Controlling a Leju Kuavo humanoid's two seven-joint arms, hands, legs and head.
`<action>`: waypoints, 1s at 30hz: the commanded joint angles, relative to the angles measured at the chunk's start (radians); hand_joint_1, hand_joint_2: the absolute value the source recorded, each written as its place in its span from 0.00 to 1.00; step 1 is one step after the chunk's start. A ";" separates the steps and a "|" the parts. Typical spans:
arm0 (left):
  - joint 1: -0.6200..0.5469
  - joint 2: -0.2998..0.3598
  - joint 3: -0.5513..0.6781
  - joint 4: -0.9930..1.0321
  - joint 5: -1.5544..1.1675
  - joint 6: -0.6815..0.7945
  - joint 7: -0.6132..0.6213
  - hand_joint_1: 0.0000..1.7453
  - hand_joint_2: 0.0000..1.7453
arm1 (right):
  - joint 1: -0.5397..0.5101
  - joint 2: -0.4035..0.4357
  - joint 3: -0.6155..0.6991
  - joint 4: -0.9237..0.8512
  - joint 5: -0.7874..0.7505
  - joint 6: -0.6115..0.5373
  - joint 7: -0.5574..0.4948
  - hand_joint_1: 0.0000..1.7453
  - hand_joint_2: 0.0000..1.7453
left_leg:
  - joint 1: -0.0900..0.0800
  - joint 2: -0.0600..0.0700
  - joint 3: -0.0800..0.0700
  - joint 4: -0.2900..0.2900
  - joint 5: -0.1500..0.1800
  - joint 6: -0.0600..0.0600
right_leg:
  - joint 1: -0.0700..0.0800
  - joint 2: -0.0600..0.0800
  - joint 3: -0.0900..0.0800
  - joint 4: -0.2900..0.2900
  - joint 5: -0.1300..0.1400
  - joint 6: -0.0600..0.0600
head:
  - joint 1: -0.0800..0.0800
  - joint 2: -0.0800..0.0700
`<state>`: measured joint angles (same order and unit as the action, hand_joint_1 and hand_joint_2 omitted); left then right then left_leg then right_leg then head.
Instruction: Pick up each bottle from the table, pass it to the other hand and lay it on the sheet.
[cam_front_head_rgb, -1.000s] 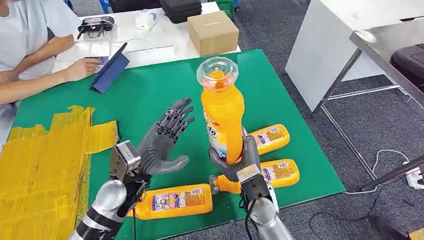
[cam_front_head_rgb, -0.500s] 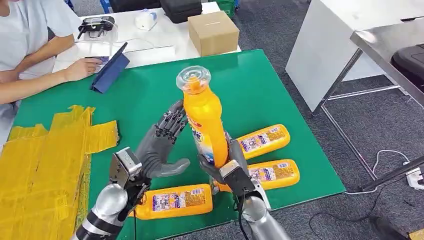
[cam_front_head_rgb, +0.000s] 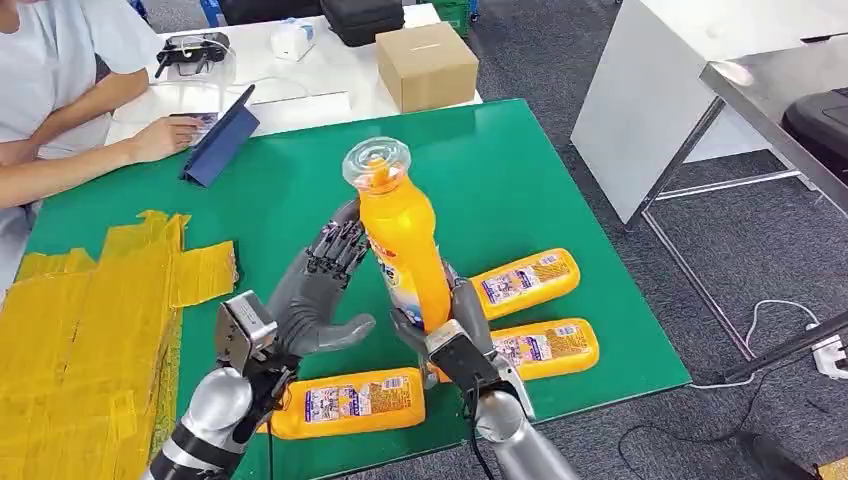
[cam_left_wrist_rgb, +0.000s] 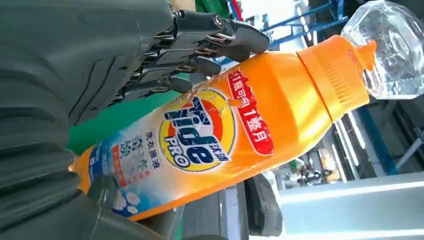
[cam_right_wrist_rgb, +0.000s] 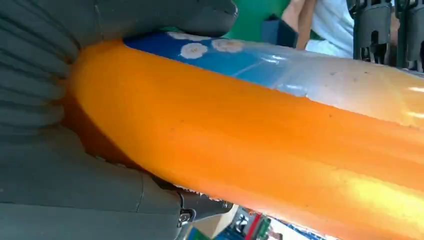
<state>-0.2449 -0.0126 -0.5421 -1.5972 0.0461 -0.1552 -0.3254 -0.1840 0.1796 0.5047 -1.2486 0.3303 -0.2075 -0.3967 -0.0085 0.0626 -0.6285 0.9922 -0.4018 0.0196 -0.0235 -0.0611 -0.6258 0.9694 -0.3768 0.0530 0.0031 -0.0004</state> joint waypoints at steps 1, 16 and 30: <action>-0.036 0.007 -0.020 0.076 0.017 -0.034 0.009 0.00 1.00 | -0.030 -0.005 0.116 0.055 0.117 -0.071 0.006 1.00 1.00 | 0.002 -0.003 0.003 0.000 -0.001 -0.001 | 0.001 0.002 0.004 -0.001 -0.001 -0.002 | 0.000 0.000; -0.044 -0.006 0.050 0.126 0.044 -0.029 0.035 0.00 1.00 | -0.041 -0.025 0.217 0.035 0.232 -0.114 0.051 1.00 1.00 | 0.003 -0.006 0.007 0.001 -0.003 -0.002 | 0.001 0.005 0.007 0.000 -0.003 -0.003 | 0.000 0.000; -0.003 -0.028 0.104 0.069 0.030 0.073 0.011 1.00 1.00 | -0.043 -0.024 0.222 0.062 0.225 -0.103 0.058 1.00 1.00 | 0.003 -0.005 0.006 0.001 -0.003 -0.002 | 0.001 0.005 0.006 0.000 -0.003 -0.003 | 0.000 0.000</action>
<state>-0.2379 -0.0160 -0.4746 -1.5400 0.0725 -0.1160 -0.3132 -0.1893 0.1812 0.6611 -1.2482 0.5562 -0.3227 -0.3384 -0.0086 0.0625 -0.6287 0.9922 -0.4018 0.0196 -0.0235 -0.0611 -0.6259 0.9694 -0.3768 0.0529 0.0027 -0.0004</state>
